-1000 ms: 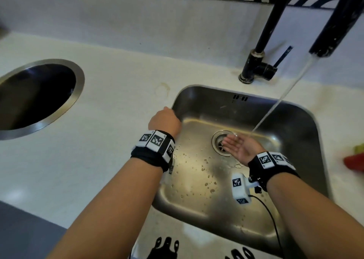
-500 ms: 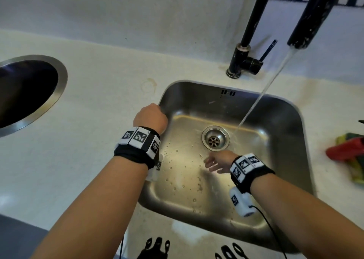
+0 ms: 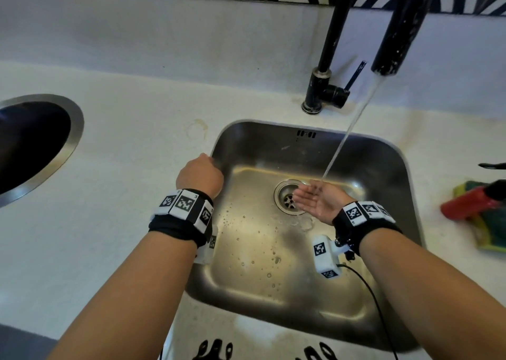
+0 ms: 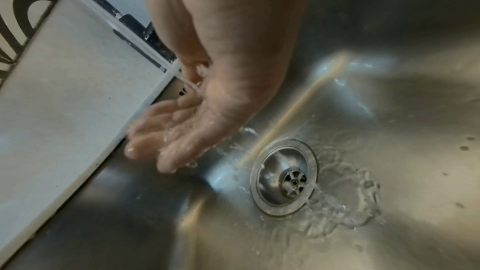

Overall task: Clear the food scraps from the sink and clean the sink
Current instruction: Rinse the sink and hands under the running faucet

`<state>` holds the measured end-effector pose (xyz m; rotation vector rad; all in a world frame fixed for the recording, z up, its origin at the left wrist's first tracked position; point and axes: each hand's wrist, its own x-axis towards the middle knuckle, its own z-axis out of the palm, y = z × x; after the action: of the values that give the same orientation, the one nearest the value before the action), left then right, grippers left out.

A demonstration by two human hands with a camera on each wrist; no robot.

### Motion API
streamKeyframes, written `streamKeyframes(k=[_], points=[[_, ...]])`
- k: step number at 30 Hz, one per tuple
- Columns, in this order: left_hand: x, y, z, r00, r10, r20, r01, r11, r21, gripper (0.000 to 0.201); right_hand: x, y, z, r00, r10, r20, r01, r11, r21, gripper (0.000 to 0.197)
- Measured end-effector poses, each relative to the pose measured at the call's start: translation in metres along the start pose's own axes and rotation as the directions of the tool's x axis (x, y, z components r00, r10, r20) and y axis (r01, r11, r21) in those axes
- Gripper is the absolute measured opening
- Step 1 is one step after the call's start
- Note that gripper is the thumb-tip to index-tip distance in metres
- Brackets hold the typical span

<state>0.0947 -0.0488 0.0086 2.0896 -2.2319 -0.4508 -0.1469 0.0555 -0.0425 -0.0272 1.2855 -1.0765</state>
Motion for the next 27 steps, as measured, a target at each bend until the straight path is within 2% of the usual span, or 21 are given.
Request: streamKeyframes(k=[2, 3, 4, 5, 6, 7, 8, 9, 11, 13, 14, 15, 17, 18, 19, 21, 25, 27], points=[[0.000, -0.001, 0.001, 1.000, 0.006, 0.002, -0.006, 1.000, 0.008, 0.033, -0.008, -0.003, 0.001, 0.999, 0.035, 0.040, -0.029, 0.989, -0.147, 0.032], [0.000, -0.002, 0.002, 1.000, 0.010, 0.002, -0.010, 1.000, 0.015, 0.032, -0.013, -0.004, 0.001, 0.996, 0.082, 0.047, -0.063, 0.947, -0.316, 0.032], [0.000, -0.002, 0.002, 1.000, 0.014, 0.006, -0.014, 1.000, 0.018, 0.031, -0.018, -0.002, 0.000, 0.987, 0.153, 0.040, -0.109, 0.842, -0.529, 0.035], [0.000, -0.001, 0.001, 1.000, 0.014, 0.014, -0.014, 1.000, 0.015, 0.030, -0.024, 0.001, 0.000, 0.969, 0.246, 0.019, -0.153, 0.661, -0.734, 0.039], [0.000, 0.001, 0.000, 0.999, 0.024, 0.025, -0.024, 1.000, 0.008, 0.030, -0.030, 0.007, -0.002, 0.941, 0.337, -0.021, -0.178, 0.443, -0.879, 0.042], [0.000, 0.004, -0.001, 0.998, 0.050, 0.038, -0.050, 0.999, 0.002, 0.029, -0.033, 0.015, -0.004, 0.915, 0.397, -0.069, -0.180, 0.250, -0.951, 0.043], [-0.001, 0.008, 0.000, 0.994, 0.099, 0.047, -0.099, 0.995, -0.008, 0.029, -0.036, 0.023, -0.007, 0.904, 0.413, -0.106, -0.169, 0.118, -0.979, 0.043], [-0.001, 0.013, 0.002, 0.985, 0.164, 0.060, -0.162, 0.986, -0.024, 0.030, -0.037, 0.029, -0.010, 0.910, 0.396, -0.122, -0.157, 0.057, -0.986, 0.040], [-0.005, 0.027, 0.008, 0.955, 0.275, 0.108, -0.263, 0.957, -0.120, 0.034, -0.041, 0.031, -0.013, 0.943, 0.315, -0.105, -0.134, 0.074, -0.988, 0.034], [-0.011, 0.047, 0.015, 0.923, 0.323, 0.211, -0.243, 0.910, -0.335, 0.034, -0.050, 0.018, -0.012, 0.980, 0.184, -0.079, -0.112, 0.172, -0.979, 0.029], [-0.015, 0.058, 0.019, 0.895, 0.335, 0.295, -0.167, 0.864, -0.476, 0.031, -0.056, 0.009, -0.012, 0.992, 0.102, -0.075, -0.096, 0.217, -0.971, 0.030], [-0.020, 0.069, 0.023, 0.854, 0.337, 0.397, -0.023, 0.787, -0.617, 0.027, -0.064, -0.001, -0.012, 0.998, 0.018, -0.068, -0.070, 0.217, -0.974, 0.034], [-0.028, 0.089, 0.031, 0.741, 0.353, 0.571, 0.313, 0.571, -0.759, 0.024, -0.080, -0.021, -0.019, 0.987, -0.153, -0.055, -0.038, 0.114, -0.993, 0.039], [-0.030, 0.096, 0.035, 0.704, 0.366, 0.608, 0.416, 0.482, -0.771, 0.027, -0.089, -0.030, -0.024, 0.973, -0.224, -0.054, -0.041, 0.059, -0.997, 0.039], [-0.029, 0.103, 0.040, 0.680, 0.376, 0.629, 0.474, 0.429, -0.769, 0.030, -0.099, -0.037, -0.030, 0.961, -0.272, -0.057, -0.054, 0.018, -0.998, 0.039], [-0.028, 0.115, 0.047, 0.640, 0.405, 0.653, 0.541, 0.365, -0.758, 0.037, -0.114, -0.049, -0.045, 0.934, -0.354, -0.048, -0.069, -0.049, -0.996, 0.040], [-0.026, 0.135, 0.059, 0.584, 0.403, 0.705, 0.644, 0.299, -0.705, 0.039, -0.130, -0.055, -0.079, 0.853, -0.512, -0.101, -0.137, -0.033, -0.990, 0.036], [-0.027, 0.143, 0.064, 0.546, 0.406, 0.733, 0.691, 0.277, -0.668, 0.037, -0.135, -0.050, -0.089, 0.834, -0.530, -0.152, -0.210, -0.050, -0.977, 0.040]])
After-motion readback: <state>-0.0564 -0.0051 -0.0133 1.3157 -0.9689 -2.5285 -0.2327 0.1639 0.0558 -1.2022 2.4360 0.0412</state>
